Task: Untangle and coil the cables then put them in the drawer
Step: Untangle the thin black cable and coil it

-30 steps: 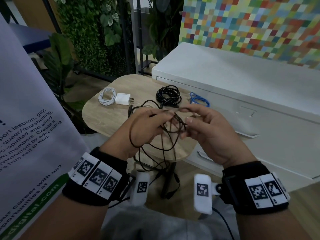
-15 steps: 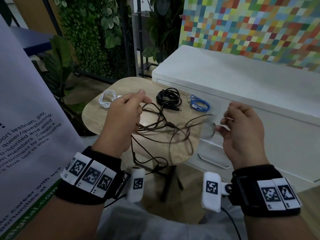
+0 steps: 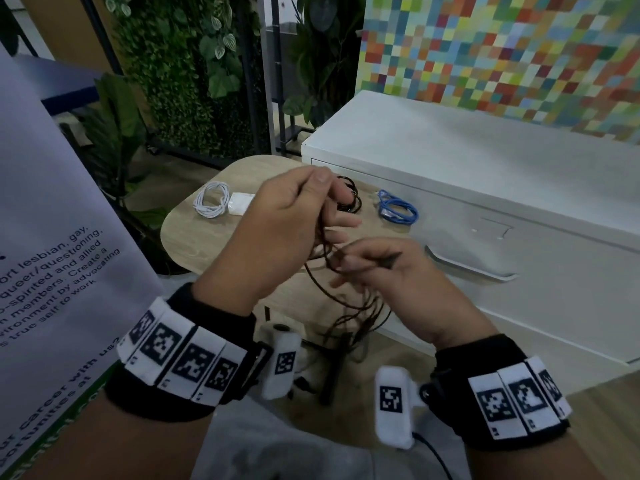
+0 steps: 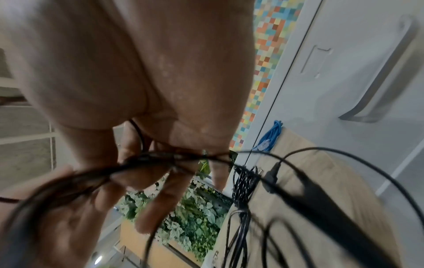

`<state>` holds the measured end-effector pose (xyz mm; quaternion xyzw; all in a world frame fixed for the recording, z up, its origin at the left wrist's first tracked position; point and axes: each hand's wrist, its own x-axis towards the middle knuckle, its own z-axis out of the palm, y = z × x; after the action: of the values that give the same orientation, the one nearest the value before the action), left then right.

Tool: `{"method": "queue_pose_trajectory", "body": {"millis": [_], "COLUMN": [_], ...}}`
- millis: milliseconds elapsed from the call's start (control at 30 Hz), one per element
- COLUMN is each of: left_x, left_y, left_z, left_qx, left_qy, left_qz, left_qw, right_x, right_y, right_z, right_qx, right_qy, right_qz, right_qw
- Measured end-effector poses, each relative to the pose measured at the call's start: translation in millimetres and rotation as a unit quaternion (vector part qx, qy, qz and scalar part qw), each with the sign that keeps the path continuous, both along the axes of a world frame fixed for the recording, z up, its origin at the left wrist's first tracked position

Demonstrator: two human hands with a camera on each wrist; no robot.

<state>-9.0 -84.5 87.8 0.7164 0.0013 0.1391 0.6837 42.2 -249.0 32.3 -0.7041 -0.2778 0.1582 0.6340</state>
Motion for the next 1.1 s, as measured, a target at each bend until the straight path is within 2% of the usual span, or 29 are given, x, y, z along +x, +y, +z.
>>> {"method": "queue_pose_trajectory", "body": {"millis": [133,233,367,467,533,633,700,767,800,867,933,967,1033,1100], "left_x": [-7.9,-9.8,-9.2,-9.6,-10.2,-10.6,-8.9,-7.8,-7.5,-7.9,-4.9,-3.6,-3.9,-3.9], "left_y": [18.1,24.2,16.8,13.5,17.2,35.1,51.8,63.9,67.5,71.4,78.1,80.3,75.1,59.3], "left_z": [1.1,-2.2,-4.2,-4.2,-3.6,-0.4,3.0,3.5,1.5,-5.6,-19.6,-25.8,-34.2,-37.8], "left_qx": [0.14,0.269,0.287,0.302,0.267,0.125,0.01,-0.048,-0.034,0.102,0.294,0.361,0.424,0.409], "left_qy": [0.015,0.032,0.021,-0.003,-0.006,-0.022,-0.054,-0.085,-0.094,-0.076,0.024,0.083,0.166,0.15], "left_qz": [0.076,0.071,0.014,-0.019,-0.001,0.116,0.196,0.237,0.25,0.267,0.226,0.188,0.125,0.088], "left_qw": [0.987,0.96,0.957,0.953,0.964,0.985,0.979,0.967,0.963,0.955,0.928,0.91,0.882,0.896], "right_x": [9.0,12.0,2.7,-6.8,-5.0,5.6,13.8,21.6,25.1,28.4,27.4,24.2,15.7,6.8], "right_y": [-8.5,-12.3,-5.8,-0.3,-3.8,-21.3,-35.7,-45.6,-48.9,-52.0,-53.3,-52.3,-44.9,-31.6], "right_z": [4.2,6.3,12.5,15.4,16.5,18.5,19.2,16.5,13.7,8.7,7.5,9.2,13.0,15.5], "right_qx": [0.05,0.056,0.151,0.153,0.146,0.085,0.003,-0.074,-0.1,-0.13,-0.121,-0.113,-0.106,-0.098], "right_qy": [0.014,0.03,0.103,0.101,0.104,0.067,0.009,-0.043,-0.056,-0.065,-0.06,-0.057,-0.055,-0.052], "right_qz": [-0.091,-0.083,-0.006,0.036,0.021,-0.028,-0.087,-0.133,-0.144,-0.161,-0.172,-0.164,-0.126,-0.089], "right_qw": [0.994,0.994,0.983,0.982,0.984,0.994,0.996,0.987,0.983,0.976,0.976,0.978,0.985,0.99]}}
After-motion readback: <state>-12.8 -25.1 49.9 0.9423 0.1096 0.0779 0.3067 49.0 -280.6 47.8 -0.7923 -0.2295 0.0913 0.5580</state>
